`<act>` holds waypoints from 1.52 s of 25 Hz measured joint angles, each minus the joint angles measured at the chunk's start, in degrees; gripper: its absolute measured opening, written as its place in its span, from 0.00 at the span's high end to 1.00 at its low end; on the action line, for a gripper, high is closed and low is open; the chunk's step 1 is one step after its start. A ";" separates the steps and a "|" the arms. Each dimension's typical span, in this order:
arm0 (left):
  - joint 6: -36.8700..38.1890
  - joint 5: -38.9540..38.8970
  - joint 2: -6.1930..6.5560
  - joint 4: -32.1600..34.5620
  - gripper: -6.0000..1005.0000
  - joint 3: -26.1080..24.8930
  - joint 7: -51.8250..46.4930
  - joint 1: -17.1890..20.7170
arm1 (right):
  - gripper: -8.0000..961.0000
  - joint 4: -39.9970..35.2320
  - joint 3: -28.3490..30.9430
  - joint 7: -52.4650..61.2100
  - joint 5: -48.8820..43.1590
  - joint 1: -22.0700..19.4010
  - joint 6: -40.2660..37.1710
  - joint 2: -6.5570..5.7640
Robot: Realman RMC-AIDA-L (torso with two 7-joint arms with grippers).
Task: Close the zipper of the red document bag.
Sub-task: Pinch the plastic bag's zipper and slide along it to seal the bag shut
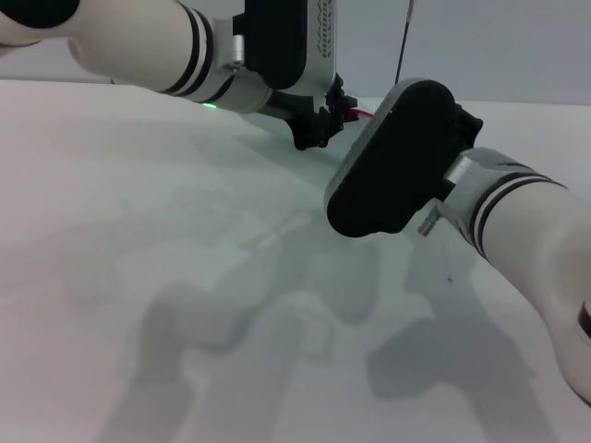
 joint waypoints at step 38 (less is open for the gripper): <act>-0.05 0.71 0.19 8.86 0.91 -8.54 -3.28 16.38 | 0.94 3.15 6.16 0.52 -5.37 -3.43 1.00 0.02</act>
